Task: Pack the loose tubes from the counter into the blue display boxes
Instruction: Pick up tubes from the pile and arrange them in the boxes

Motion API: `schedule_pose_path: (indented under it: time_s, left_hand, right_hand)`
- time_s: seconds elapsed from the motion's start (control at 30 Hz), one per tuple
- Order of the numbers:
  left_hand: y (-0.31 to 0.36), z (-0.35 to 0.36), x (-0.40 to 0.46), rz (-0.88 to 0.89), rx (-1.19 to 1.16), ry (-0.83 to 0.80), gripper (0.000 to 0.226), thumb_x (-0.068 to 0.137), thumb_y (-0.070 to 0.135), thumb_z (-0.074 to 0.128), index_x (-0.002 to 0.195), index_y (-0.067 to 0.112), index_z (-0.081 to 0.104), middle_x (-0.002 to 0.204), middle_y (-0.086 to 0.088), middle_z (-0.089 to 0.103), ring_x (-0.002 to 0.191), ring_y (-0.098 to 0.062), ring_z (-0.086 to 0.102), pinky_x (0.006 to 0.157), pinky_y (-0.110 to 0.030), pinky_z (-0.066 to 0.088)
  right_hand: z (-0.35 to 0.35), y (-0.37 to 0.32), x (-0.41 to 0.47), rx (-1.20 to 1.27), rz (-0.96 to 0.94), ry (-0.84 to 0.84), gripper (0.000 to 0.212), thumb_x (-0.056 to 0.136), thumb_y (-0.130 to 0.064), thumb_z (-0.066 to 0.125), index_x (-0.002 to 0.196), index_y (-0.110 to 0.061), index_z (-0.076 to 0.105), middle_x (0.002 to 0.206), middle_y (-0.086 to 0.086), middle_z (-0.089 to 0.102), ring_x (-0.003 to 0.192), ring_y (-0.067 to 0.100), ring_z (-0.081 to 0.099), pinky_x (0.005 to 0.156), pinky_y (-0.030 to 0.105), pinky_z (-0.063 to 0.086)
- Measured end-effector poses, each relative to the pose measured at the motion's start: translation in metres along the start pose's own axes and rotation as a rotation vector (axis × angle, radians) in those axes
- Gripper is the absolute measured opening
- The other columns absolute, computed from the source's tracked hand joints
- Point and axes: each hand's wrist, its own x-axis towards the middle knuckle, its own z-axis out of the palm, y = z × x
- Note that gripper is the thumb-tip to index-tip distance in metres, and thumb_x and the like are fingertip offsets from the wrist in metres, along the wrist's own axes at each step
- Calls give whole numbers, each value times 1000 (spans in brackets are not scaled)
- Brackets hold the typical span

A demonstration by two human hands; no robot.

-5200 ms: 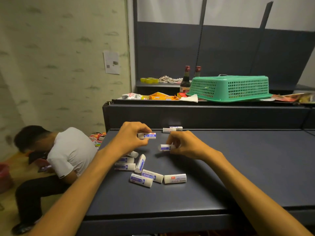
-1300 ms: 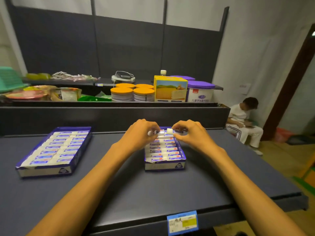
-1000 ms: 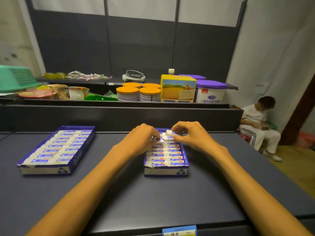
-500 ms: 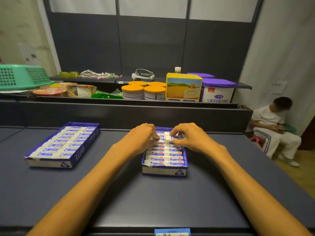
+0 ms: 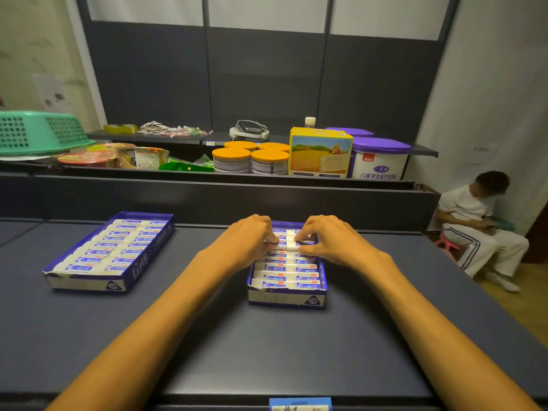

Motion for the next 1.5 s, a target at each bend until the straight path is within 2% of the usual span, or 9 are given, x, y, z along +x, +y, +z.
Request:
schedule_pose_path:
  time_s: [0.3, 0.47, 0.67, 0.83, 0.97, 1.17, 1.3, 1.4, 1.5]
  left_hand:
    - [1, -1, -1, -6, 1, 5, 36, 94, 30, 58, 128, 18, 62, 129, -1, 54, 116, -15, 52, 85, -23, 44]
    - [3, -3, -5, -17, -7, 12, 37, 93, 33, 59, 128, 20, 62, 129, 1, 55, 116, -13, 50, 83, -23, 43]
    - [1, -18, -21, -141, -112, 109, 52, 90, 36, 63, 138, 22, 50, 129, 2, 55, 118, -12, 48, 85, -24, 41]
    - [-14, -34, -63, -256, -77, 196, 53, 91, 35, 61, 140, 23, 46, 130, 1, 56, 120, -13, 49, 97, -30, 44]
    - [-34, -43, -111, -352, -40, 169, 55, 92, 36, 60, 142, 22, 43, 136, -3, 50, 124, -17, 46, 101, -34, 44]
    - [-85, -62, -199, -500, 12, 210, 54, 89, 37, 62, 139, 23, 48, 141, -2, 48, 129, -20, 43, 101, -39, 41]
    - [-126, -84, -277, -562, 63, 224, 54, 88, 40, 62, 138, 24, 48, 134, -1, 50, 126, -19, 44, 97, -39, 44]
    - [-161, -101, -343, -626, 101, 199, 56, 90, 44, 59, 141, 26, 44, 137, 0, 47, 128, -20, 41, 98, -43, 44]
    - [-200, -115, -408, -668, 137, 181, 58, 91, 46, 56, 143, 26, 41, 138, 0, 46, 129, -20, 40, 97, -42, 45]
  right_hand:
    - [0, 0, 0, -20, -13, -18, 38, 88, -36, 67, 124, -24, 64, 128, -4, 56, 114, 11, 52, 84, 26, 48]
    - [0, -1, -1, -4, -17, 1, 36, 88, -35, 68, 122, -25, 65, 127, -4, 57, 113, 12, 53, 87, 30, 51]
    - [-11, 2, -9, 70, -28, 107, 43, 88, -38, 67, 128, -27, 56, 125, -5, 57, 114, 10, 50, 91, 32, 49]
    - [-14, -20, -11, 113, -95, 181, 42, 90, -36, 65, 129, -27, 54, 126, -5, 57, 114, 9, 50, 93, 31, 47]
    - [-7, -65, -7, 122, -185, 152, 42, 92, -37, 62, 132, -28, 53, 132, -5, 54, 121, 11, 48, 97, 32, 44]
    - [14, -158, 4, 112, -349, 94, 41, 93, -38, 60, 132, -28, 53, 131, -3, 54, 117, 11, 49, 97, 31, 45]
    - [34, -242, 13, 125, -453, 113, 41, 92, -34, 61, 132, -23, 55, 134, -2, 55, 121, 16, 49, 99, 31, 40]
    - [57, -317, 19, 155, -518, 92, 39, 93, -33, 60, 131, -22, 56, 134, -2, 55, 121, 17, 50, 99, 30, 39]
    - [81, -393, 29, 128, -573, 65, 42, 93, -36, 59, 133, -24, 53, 135, -1, 52, 121, 17, 49, 99, 34, 41]
